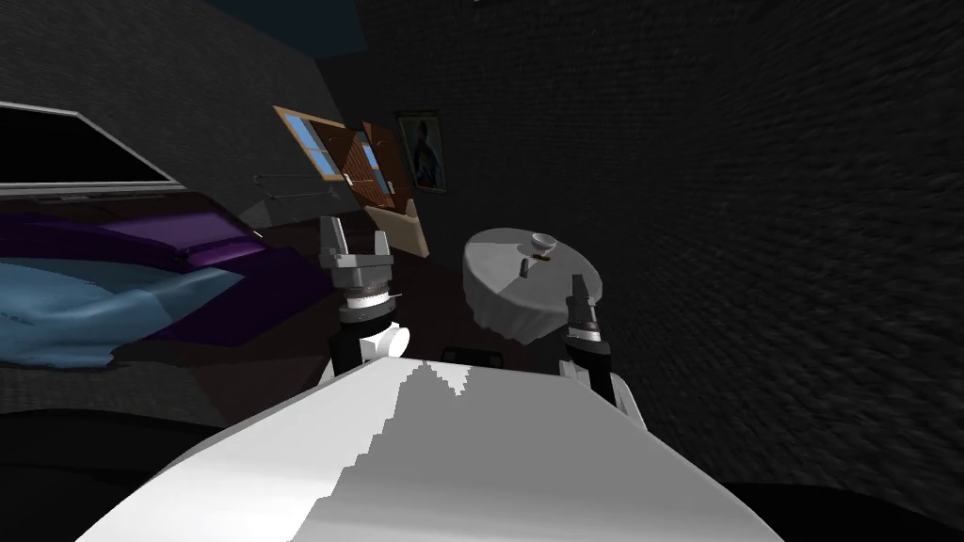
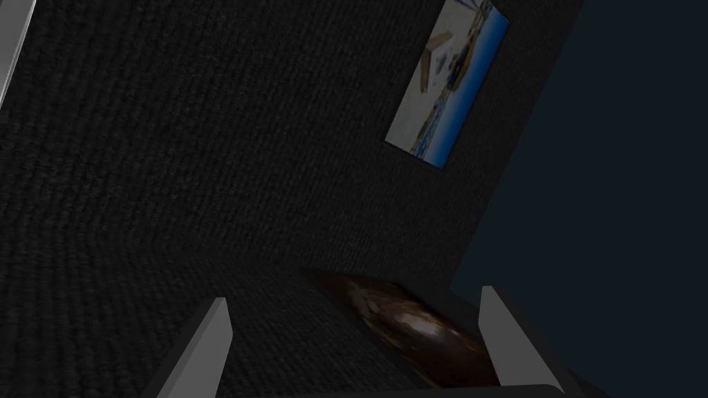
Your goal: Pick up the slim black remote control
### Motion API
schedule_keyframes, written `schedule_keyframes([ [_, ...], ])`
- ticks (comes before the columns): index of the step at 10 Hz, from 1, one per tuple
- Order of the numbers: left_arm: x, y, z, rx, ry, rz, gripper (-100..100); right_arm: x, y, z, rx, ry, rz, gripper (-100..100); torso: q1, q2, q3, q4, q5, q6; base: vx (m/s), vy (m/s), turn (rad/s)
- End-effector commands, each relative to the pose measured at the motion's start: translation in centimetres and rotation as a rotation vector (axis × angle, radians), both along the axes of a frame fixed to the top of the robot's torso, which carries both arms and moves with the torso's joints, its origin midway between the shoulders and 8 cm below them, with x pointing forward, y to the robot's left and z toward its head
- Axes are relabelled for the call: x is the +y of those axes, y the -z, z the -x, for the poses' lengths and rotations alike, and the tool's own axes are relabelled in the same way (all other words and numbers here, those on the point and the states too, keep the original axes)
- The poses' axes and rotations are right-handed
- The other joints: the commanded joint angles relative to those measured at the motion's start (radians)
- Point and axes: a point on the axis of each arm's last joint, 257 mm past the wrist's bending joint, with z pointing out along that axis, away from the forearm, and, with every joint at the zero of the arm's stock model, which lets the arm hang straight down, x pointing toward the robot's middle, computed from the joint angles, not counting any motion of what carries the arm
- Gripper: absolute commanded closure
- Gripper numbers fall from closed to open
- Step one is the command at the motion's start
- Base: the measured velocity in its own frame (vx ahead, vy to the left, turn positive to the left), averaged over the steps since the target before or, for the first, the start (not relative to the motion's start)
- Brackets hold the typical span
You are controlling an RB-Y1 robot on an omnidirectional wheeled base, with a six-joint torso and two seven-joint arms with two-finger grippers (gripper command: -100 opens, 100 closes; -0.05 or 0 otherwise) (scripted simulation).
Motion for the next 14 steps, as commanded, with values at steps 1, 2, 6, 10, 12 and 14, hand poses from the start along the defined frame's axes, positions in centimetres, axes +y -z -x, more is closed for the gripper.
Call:
schedule_keyframes([
  [1,0.0,0.0,0.0,0.000,0.000,0.000,0,-1.4,1.7,0.7,0.051,0.044,0.122,-100,0.000,0.000,0.000,0.000,0.000,0.000,-0.028,-0.040,0.393],
  [2,0.0,0.0,0.0,0.000,0.000,0.000,0,-2.5,2.8,1.2,0.086,0.070,0.202,-100,0.000,0.000,0.000,0.000,0.000,0.000,-0.039,-0.045,0.296],
  [6,0.0,0.0,0.0,0.000,0.000,0.000,0,-6.0,6.1,3.4,0.203,0.137,0.476,-100,0.001,0.000,0.000,0.000,0.000,0.001,-0.030,-0.033,0.332],
  [10,0.0,0.0,0.0,0.000,0.000,0.000,0,-9.3,9.4,6.1,0.323,0.158,0.776,-100,0.002,-0.001,-0.001,0.000,0.001,0.000,-0.026,-0.013,0.318],
  [12,0.0,0.0,0.0,0.000,0.000,0.000,0,-10.8,10.3,7.4,0.368,0.164,0.893,-100,0.002,-0.001,-0.001,0.000,0.000,0.001,-0.019,-0.009,0.259],
  [14,0.0,0.0,0.0,0.000,0.000,0.000,0,-12.2,11.2,8.6,0.408,0.158,1.005,-100,0.002,-0.002,-0.001,0.000,0.000,0.001,-0.011,-0.005,0.190],
])
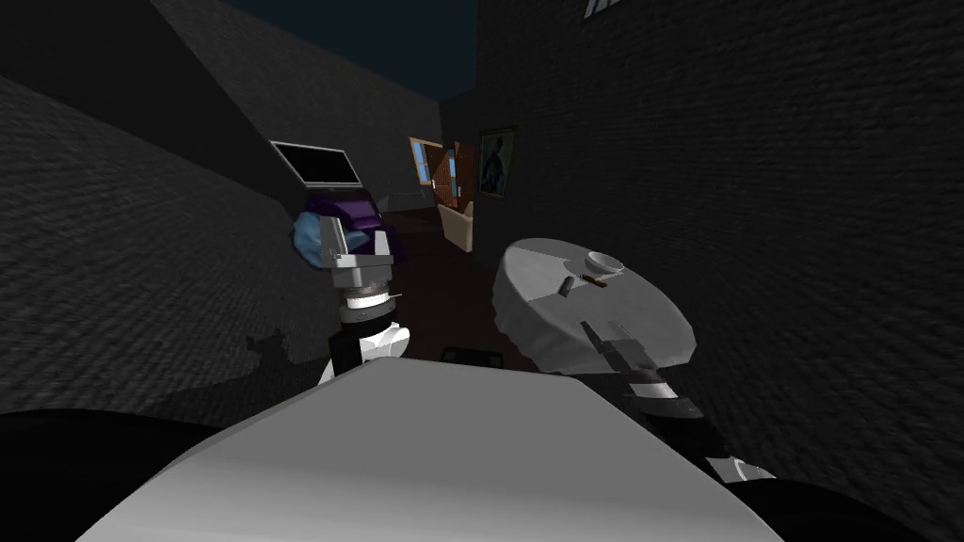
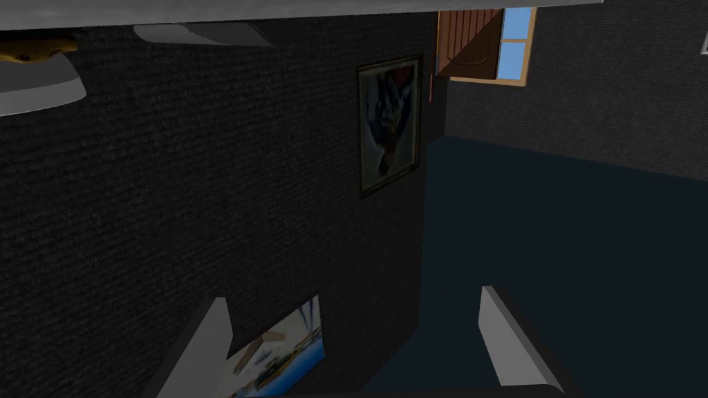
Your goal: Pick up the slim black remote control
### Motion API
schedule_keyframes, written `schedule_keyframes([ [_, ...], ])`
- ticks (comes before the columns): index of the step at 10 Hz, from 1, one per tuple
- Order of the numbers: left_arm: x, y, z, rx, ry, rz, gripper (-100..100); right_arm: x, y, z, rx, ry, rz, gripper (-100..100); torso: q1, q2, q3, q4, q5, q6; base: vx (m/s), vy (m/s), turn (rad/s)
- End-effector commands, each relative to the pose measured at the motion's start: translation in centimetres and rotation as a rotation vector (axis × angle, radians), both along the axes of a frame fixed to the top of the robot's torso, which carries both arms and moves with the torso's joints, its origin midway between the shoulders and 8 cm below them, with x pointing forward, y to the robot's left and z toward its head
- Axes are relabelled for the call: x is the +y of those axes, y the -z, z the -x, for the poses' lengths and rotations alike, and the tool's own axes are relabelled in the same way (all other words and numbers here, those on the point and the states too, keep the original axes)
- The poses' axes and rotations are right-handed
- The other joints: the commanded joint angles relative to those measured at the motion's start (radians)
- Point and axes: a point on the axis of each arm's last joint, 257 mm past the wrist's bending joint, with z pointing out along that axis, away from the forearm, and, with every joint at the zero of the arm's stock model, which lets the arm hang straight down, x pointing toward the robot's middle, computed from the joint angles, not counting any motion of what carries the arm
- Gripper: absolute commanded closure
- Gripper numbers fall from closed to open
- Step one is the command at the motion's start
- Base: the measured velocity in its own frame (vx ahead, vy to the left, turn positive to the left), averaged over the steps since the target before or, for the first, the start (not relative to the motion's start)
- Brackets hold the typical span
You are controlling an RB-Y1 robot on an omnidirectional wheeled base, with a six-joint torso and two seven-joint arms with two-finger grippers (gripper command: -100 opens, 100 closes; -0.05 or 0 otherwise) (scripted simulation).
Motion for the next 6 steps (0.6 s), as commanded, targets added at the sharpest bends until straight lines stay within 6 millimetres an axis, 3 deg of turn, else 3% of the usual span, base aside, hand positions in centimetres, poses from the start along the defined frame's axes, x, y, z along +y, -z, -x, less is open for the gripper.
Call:
schedule_keyframes([
  [1,0.0,0.0,0.0,0.000,0.000,0.000,0,-1.8,1.6,1.8,0.077,-0.016,0.144,-100,0.000,0.000,0.000,0.000,0.000,0.000,-0.011,-0.007,0.469],
  [4,0.0,0.0,0.0,0.000,0.000,0.000,0,-3.6,1.9,3.1,0.130,-0.026,0.267,-100,-0.001,-0.001,-0.001,0.000,0.000,0.000,-0.001,-0.014,0.226],
  [6,0.0,0.0,0.0,0.000,0.000,0.000,0,-6.0,3.2,5.6,0.235,-0.070,0.451,-100,-0.001,-0.001,-0.001,0.000,0.000,0.000,0.006,-0.012,0.323],
])
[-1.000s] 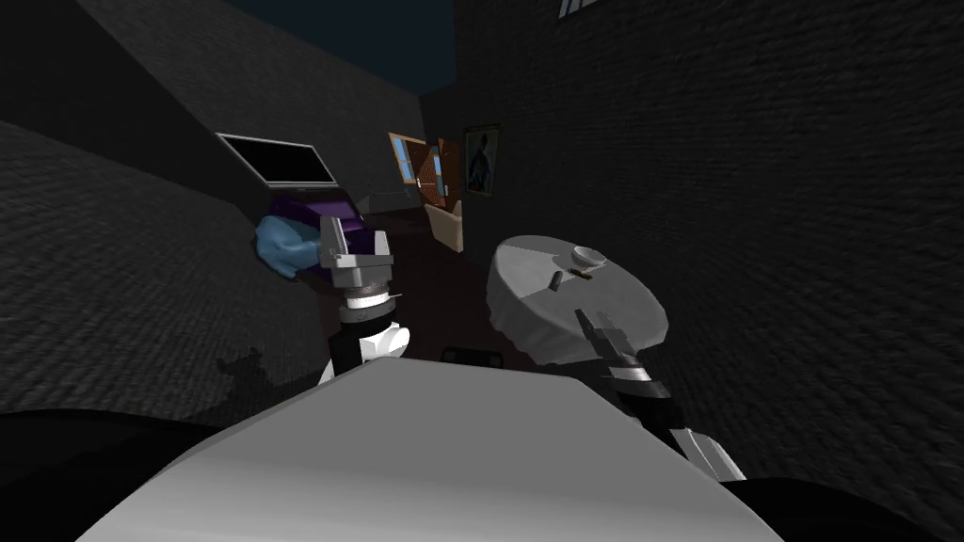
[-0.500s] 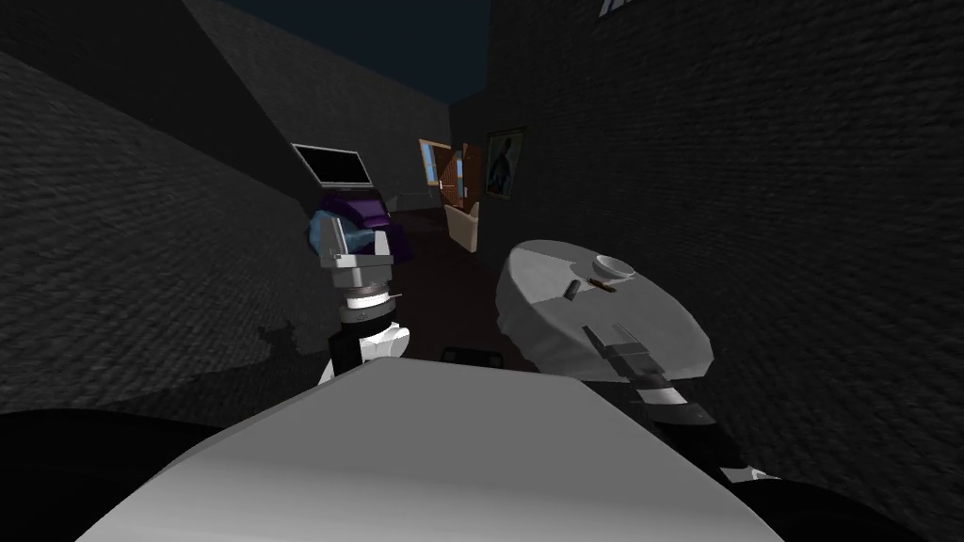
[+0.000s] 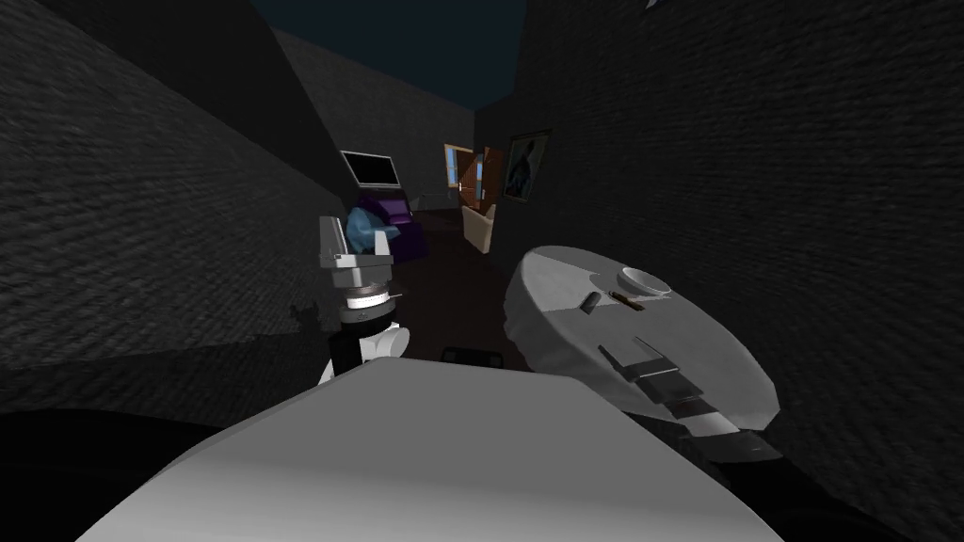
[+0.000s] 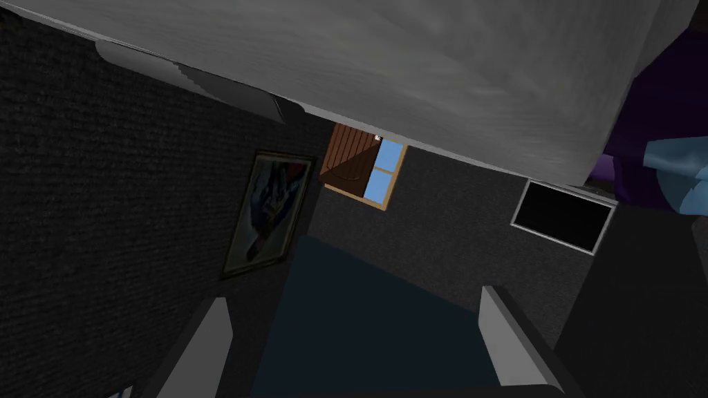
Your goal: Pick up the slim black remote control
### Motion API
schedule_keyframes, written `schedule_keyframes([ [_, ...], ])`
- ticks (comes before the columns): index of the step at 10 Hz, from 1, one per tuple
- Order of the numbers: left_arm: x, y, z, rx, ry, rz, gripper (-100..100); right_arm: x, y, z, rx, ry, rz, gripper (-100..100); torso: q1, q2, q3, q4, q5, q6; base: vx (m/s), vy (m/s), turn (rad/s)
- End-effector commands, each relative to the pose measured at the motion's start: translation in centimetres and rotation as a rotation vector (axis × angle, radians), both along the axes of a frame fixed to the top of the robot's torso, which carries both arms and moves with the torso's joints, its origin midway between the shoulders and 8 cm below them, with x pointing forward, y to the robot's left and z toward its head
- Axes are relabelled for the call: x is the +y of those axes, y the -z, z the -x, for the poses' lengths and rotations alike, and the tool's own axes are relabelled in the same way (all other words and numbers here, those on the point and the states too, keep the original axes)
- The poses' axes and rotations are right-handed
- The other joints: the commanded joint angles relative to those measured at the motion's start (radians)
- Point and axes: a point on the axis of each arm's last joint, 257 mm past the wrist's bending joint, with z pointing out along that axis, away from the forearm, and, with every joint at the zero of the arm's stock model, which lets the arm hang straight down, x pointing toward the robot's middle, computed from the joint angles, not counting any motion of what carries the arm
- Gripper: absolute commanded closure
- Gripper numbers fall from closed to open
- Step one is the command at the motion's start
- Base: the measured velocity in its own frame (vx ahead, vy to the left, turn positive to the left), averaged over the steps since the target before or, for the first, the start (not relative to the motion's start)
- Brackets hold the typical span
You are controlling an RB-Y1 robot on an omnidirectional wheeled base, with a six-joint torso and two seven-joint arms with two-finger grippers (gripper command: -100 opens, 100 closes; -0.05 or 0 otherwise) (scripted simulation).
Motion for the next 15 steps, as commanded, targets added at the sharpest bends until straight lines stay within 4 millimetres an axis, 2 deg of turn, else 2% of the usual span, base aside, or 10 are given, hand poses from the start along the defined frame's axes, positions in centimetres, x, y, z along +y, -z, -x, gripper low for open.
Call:
schedule_keyframes([
  [1,0.0,0.0,0.0,0.000,0.000,0.000,0,-0.9,0.1,0.8,0.036,-0.017,0.075,-100,0.000,0.000,0.000,0.000,0.000,0.000,0.007,-0.021,0.209],
  [3,0.0,0.0,0.0,0.000,0.000,0.000,0,-3.3,0.8,3.3,0.141,-0.073,0.246,-100,0.001,-0.001,0.000,0.000,0.000,0.001,0.036,0.003,0.286],
  [4,0.0,0.0,0.0,0.000,0.000,0.000,0,-3.6,0.7,3.4,0.151,-0.075,0.266,-100,0.002,-0.003,-0.001,-0.001,0.000,0.001,0.039,0.001,0.205],
  [6,0.0,0.0,0.0,0.000,0.000,0.000,0,-6.0,1.1,6.0,0.266,-0.144,0.423,-100,0.002,-0.004,-0.002,-0.001,0.000,0.000,0.057,0.010,0.280],
  [7,0.0,0.0,0.0,0.000,0.000,0.000,0,-6.2,0.9,5.8,0.267,-0.149,0.438,-100,0.002,-0.004,-0.002,-0.001,0.000,0.001,0.033,0.001,0.154],
  [8,0.0,0.0,0.0,0.000,0.000,0.000,0,-7.4,1.0,7.1,0.325,-0.189,0.515,-100,0.002,-0.003,-0.002,-0.001,0.000,0.001,0.027,0.004,0.120],
  [10,0.0,0.0,0.0,0.000,0.000,0.000,0,-7.3,0.9,7.0,0.325,-0.192,0.516,-100,0.003,-0.002,-0.001,0.000,0.000,0.001,0.025,0.017,0.114],
  [11,0.0,0.0,0.0,0.000,0.000,0.000,0,-8.4,1.0,8.1,0.383,-0.237,0.587,-100,0.003,-0.002,-0.001,0.000,0.000,0.001,0.025,0.005,0.108],
  [15,0.0,0.0,0.0,0.000,0.000,0.000,0,-8.4,1.0,8.1,0.383,-0.237,0.587,-100,0.002,0.000,0.000,0.000,0.000,0.002,0.011,-0.012,0.045],
])
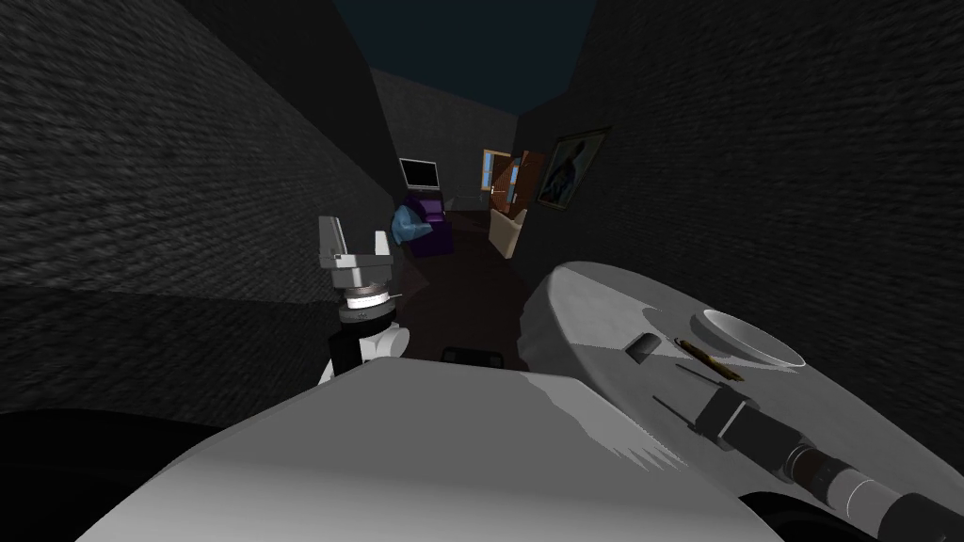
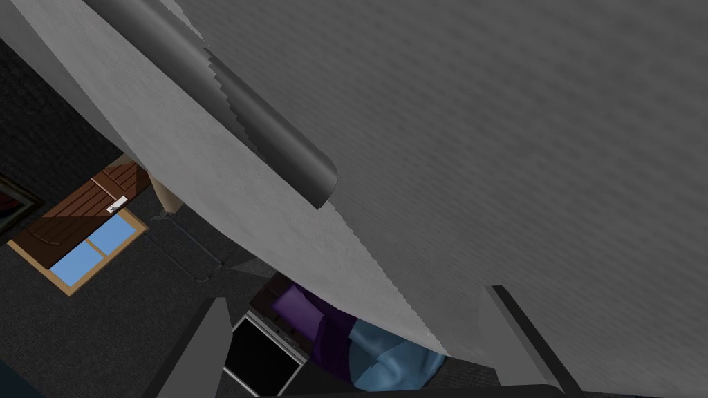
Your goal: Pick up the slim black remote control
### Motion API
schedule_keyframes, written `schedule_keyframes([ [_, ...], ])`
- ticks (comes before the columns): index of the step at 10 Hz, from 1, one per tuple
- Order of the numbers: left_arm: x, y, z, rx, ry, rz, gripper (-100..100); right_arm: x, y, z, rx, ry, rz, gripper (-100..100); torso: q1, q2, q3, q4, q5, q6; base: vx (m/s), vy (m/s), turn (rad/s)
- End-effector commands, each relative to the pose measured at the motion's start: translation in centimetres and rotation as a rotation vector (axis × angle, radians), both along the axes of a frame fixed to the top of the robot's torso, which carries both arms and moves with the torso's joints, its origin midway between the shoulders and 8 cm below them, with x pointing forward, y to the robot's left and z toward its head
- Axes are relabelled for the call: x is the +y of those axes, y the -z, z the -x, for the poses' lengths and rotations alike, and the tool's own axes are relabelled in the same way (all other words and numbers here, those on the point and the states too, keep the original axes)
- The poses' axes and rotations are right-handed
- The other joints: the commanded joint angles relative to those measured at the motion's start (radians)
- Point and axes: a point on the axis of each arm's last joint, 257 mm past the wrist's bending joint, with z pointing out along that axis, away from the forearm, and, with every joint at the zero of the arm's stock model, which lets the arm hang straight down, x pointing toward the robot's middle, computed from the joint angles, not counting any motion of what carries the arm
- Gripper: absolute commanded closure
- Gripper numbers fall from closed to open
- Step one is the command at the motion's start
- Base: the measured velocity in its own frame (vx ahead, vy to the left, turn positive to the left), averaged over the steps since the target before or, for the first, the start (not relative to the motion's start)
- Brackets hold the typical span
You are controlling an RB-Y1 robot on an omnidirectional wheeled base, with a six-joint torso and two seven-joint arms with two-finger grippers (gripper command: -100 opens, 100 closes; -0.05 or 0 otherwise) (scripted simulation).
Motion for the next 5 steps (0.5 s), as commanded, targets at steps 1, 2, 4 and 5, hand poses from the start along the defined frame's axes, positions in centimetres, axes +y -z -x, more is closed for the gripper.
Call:
schedule_keyframes([
  [1,0.00,0.00,0.00,0.000,0.000,0.000,0,-0.01,-0.01,0.00,0.000,0.000,0.000,-100,0.000,0.000,0.000,0.000,0.000,0.000,-0.004,-0.006,-0.016],
  [2,0.00,0.00,0.00,0.000,0.000,0.000,0,-0.01,-0.01,0.00,0.000,0.000,0.000,-100,0.000,0.000,0.000,0.000,0.000,0.000,0.006,0.009,0.025],
  [4,0.00,0.00,0.00,0.000,0.000,0.000,0,-0.01,-0.01,0.00,0.000,0.000,0.000,-100,0.000,0.000,0.000,0.000,0.000,0.000,-0.003,-0.004,-0.011],
  [5,0.00,0.00,0.00,0.000,0.000,0.000,0,-0.01,-0.01,0.00,0.000,0.000,0.000,-100,0.000,0.000,0.000,0.000,0.000,0.000,0.003,0.004,0.012],
])
